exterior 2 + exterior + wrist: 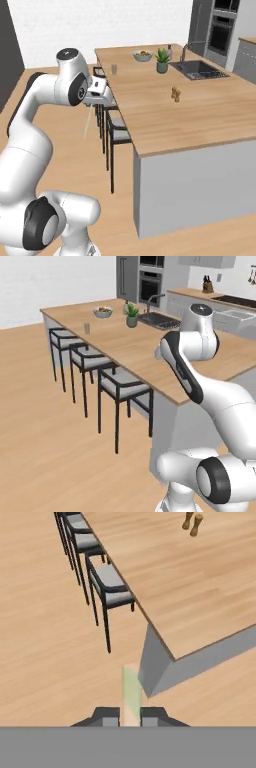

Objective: Take a straw from the drawer in front and place it inside the glass cup on the dining counter.

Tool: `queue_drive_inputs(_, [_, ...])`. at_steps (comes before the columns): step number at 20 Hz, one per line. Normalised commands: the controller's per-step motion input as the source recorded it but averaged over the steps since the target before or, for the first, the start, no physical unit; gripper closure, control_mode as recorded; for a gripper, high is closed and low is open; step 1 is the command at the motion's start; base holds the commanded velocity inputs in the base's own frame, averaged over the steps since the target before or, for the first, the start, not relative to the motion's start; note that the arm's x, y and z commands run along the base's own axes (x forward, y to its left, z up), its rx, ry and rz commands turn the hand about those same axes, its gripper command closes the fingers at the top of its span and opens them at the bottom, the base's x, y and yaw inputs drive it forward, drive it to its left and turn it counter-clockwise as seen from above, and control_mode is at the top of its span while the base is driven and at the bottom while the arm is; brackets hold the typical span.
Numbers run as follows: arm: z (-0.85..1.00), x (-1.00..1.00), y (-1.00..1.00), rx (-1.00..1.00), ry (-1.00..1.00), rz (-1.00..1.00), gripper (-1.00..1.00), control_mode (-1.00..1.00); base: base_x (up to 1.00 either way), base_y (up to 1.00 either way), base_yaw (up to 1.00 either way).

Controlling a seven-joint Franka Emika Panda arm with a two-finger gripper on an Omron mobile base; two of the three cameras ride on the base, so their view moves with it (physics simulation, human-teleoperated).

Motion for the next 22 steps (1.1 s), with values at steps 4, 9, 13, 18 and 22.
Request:
queue_drive_inputs(4, [0.00,0.00,0.00,0.00,0.00,0.00,1.00,1.00,0.24,1.00,-0.40])
queue_drive_inputs(9, [0.00,0.00,0.00,0.00,0.00,0.00,1.00,1.00,0.41,1.00,-0.41])
queue_drive_inputs(13, [0.00,0.00,0.00,0.00,0.00,0.00,1.00,1.00,0.44,1.00,-0.41])
queue_drive_inputs(18, [0.00,0.00,0.00,0.00,0.00,0.00,1.00,1.00,0.37,1.00,-0.41])
queue_drive_inputs(22, [0.00,0.00,0.00,0.00,0.00,0.00,1.00,1.00,0.32,1.00,-0.40])
